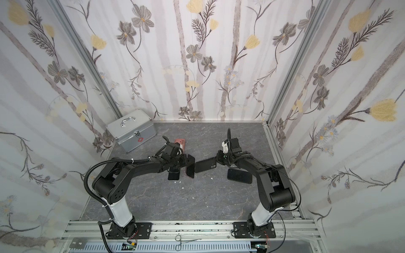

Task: Take the phone out of the phone case
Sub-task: Place the phone at the center of the table.

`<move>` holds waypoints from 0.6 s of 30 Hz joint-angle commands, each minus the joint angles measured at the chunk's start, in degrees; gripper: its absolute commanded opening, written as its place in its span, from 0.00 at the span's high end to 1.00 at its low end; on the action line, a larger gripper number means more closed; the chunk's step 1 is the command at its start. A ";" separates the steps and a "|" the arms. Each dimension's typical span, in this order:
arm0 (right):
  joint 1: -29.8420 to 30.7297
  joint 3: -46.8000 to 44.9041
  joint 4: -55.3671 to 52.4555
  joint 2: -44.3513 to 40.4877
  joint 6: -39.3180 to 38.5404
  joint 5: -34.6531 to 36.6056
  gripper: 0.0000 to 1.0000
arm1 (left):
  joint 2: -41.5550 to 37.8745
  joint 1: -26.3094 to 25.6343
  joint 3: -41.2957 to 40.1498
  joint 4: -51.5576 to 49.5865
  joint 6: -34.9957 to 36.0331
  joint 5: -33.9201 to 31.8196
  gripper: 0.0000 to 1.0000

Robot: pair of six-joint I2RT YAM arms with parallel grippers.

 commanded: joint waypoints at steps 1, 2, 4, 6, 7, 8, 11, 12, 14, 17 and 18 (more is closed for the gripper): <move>0.10 0.91 1.23 0.56 -1.23 0.17 1.00 | 0.35 -0.02 -0.18 -1.03 -0.92 -0.49 0.81; 0.10 1.06 0.89 0.50 -1.57 0.46 1.00 | 0.39 0.00 -0.23 -1.06 -0.93 -0.49 0.79; 0.10 1.41 0.12 0.49 -2.24 1.08 1.00 | 0.35 -0.01 -0.40 -1.04 -0.93 -0.45 0.77; 0.06 1.61 -0.53 0.41 -2.78 1.82 1.00 | 0.23 0.00 -0.55 -1.13 -0.85 -0.32 0.75; 0.04 1.70 -0.80 0.39 -2.91 2.03 1.00 | 0.22 0.00 -0.53 -1.10 -0.76 -0.33 0.74; 0.09 1.79 -0.95 0.33 -3.12 2.23 1.00 | 0.22 -0.01 -0.58 -1.09 -0.67 -0.34 0.73; 0.10 1.88 -1.57 0.32 -3.56 2.68 1.00 | 0.28 0.00 -0.65 -1.11 -0.67 -0.16 0.69; 0.08 1.88 -1.70 0.27 -3.72 3.09 1.00 | 0.31 0.01 -0.59 -1.11 -0.77 -0.14 0.68; 0.02 1.88 -2.04 0.05 -3.99 3.69 1.00 | 0.32 -0.06 -0.59 -1.19 -0.75 -0.14 0.67; 0.01 1.95 -2.49 -0.12 -4.36 4.33 1.00 | 0.19 0.00 -0.56 -1.17 -0.76 0.01 0.66; -0.11 1.97 -2.67 -0.15 -4.55 4.45 1.00 | 0.23 0.00 -0.59 -1.26 -0.80 0.18 0.66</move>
